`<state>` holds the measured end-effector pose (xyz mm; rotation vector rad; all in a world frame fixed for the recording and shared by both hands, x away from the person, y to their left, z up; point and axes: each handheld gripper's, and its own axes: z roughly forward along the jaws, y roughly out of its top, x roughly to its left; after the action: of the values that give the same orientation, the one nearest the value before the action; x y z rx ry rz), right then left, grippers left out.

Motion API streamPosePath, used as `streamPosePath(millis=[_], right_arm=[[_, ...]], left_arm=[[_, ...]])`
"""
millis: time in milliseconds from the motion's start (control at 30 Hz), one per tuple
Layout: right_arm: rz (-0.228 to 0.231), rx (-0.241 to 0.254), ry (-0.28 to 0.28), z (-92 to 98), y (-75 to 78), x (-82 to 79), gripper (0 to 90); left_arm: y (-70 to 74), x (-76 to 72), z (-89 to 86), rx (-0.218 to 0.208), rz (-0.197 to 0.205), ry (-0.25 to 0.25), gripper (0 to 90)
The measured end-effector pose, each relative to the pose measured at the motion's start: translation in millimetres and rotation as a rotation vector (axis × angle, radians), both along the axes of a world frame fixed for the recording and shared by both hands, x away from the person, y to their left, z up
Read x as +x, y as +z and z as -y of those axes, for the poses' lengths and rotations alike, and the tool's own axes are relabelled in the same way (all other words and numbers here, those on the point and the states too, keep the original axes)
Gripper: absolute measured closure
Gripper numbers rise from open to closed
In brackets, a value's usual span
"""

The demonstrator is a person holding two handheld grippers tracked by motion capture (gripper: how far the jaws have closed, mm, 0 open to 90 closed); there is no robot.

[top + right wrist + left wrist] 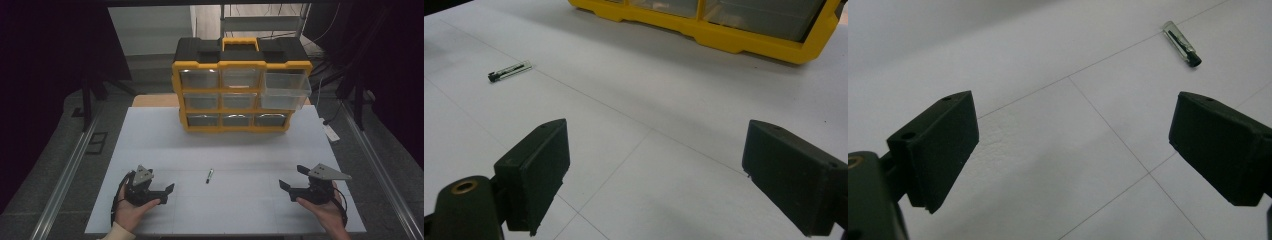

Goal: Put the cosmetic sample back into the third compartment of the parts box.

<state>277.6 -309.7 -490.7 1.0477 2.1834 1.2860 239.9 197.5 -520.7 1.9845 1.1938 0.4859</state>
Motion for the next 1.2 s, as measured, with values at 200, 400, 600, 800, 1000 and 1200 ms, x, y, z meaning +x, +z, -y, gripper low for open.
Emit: streamPosePath(millis=[200,400,600,800,1000,1200], right_arm=[[-0.009,0.008,-0.004,3.9,-1.4,3.5,11.8],[-0.026,0.001,0.002,2.3,-3.2,6.2,11.8],[-0.029,-0.021,0.008,-1.6,-3.6,4.9,11.8],[-0.042,-0.028,0.014,-3.4,-4.7,7.0,11.8],[-0.051,-0.036,0.021,-6.4,-4.5,11.7,11.8],[-0.045,-0.034,0.037,-11.2,1.3,13.4,11.8]], left_arm=[[0.2,1.1,0.9,0.004,0.001,-0.002,6.3],[-1.6,0.9,0.3,0.014,-0.001,-0.013,6.3],[-1.9,-1.2,1.2,0.02,0.003,-0.023,6.5],[-2.9,0.5,0.5,0.018,-0.003,-0.027,6.6],[-2.6,0.8,0.8,0.019,-0.003,-0.028,6.5],[-1.9,1.0,0.7,0.013,-0.001,-0.034,6.4]])
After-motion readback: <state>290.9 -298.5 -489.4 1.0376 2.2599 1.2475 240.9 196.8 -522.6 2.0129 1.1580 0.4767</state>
